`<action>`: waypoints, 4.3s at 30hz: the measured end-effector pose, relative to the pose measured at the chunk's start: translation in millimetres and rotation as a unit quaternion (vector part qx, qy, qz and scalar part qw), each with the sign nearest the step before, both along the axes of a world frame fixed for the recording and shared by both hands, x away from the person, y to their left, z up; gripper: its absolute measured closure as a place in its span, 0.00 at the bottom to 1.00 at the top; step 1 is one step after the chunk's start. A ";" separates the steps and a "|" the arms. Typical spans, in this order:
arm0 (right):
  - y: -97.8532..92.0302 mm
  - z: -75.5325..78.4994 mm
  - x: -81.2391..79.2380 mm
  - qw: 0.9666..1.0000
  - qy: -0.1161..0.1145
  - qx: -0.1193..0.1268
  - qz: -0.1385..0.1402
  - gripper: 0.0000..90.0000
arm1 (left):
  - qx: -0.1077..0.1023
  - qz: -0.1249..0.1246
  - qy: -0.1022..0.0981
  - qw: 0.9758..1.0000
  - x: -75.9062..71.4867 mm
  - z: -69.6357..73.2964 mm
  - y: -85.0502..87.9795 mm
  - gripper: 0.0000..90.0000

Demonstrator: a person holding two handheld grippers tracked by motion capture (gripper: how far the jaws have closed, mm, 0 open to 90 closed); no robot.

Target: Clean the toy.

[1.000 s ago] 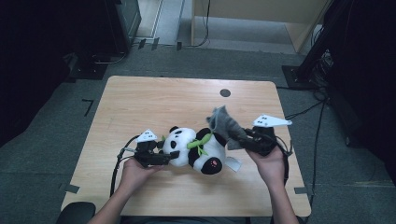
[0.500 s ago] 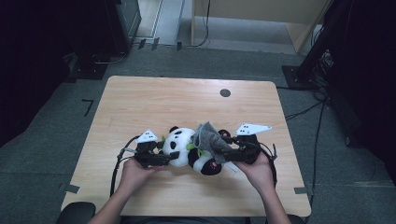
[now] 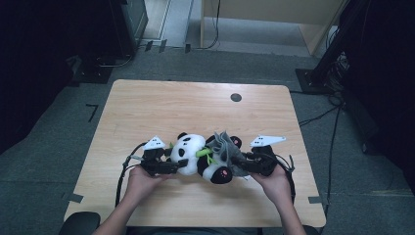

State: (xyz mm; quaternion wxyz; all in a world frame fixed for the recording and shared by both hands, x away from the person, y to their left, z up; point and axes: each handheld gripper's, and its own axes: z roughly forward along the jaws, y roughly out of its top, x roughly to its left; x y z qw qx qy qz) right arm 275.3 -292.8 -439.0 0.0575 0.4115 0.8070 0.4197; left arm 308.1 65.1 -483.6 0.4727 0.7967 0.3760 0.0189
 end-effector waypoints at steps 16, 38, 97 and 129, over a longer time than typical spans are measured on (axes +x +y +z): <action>-29.6 -26.6 14.2 0.997 0.058 -0.024 -0.035 0.82 | -0.005 0.002 0.005 1.000 1.0 0.3 0.2 0.27; -34.3 44.8 -0.3 0.991 -0.083 0.031 -0.104 0.83 | -0.003 0.001 0.003 1.000 0.4 0.2 0.0 0.27; -35.1 58.3 10.5 0.994 -0.059 0.027 -0.092 0.84 | -0.009 -0.004 -0.009 1.000 2.4 -0.7 0.4 0.19; 20.0 25.4 69.7 0.999 -0.009 -0.027 -0.021 0.85 | -0.016 -0.038 -0.057 0.997 18.9 -3.8 -6.5 0.37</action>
